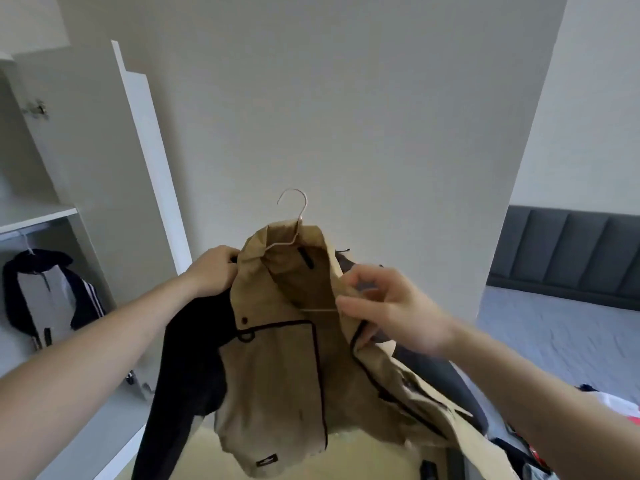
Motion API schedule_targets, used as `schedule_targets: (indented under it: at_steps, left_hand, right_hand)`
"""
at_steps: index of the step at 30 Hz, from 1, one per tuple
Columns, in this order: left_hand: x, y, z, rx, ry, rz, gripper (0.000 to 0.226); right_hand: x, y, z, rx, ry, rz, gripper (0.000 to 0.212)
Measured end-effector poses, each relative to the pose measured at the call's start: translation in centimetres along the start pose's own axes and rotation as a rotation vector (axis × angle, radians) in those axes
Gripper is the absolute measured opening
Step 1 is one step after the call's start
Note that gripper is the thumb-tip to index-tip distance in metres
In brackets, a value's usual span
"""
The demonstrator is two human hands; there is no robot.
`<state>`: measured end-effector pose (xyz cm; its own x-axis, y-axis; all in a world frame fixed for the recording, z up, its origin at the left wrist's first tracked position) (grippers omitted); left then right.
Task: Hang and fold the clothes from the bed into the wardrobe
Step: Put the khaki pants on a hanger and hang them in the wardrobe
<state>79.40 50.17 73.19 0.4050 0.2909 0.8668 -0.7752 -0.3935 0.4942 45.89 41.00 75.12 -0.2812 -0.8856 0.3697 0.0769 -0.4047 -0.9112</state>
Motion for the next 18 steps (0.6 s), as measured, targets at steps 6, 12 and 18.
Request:
schedule_targets:
  at_steps: [6,12,18]
  left_hand:
    - [-1.0,5.1,-0.9,-0.129,0.021,-0.141,0.033]
    - [-1.3,5.9,-1.4,-0.163,0.104,-0.090,0.037]
    - [-0.3,3.1,-1.5,-0.157,0.172,-0.035,0.043]
  right_hand:
    - [-5.8,3.9,2.8,-0.147,-0.001,-0.179,0.033]
    - [-4.2,5.5,2.6,-0.157,-0.020,-0.390,0.020]
    - [2.3,4.2,0.3,0.033,0.526,-0.488,0.022]
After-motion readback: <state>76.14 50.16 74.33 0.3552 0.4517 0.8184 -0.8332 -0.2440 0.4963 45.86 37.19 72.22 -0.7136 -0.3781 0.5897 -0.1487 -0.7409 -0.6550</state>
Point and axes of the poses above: each hand's wrist, its own z-axis towards the middle knuckle, its own x-axis out of the back of the hand, y = z × x, the point moved 1 cm from there along z, towards the middle knuckle, and after that the axes turned 9 degrees about -y, right-handed, at the moved point
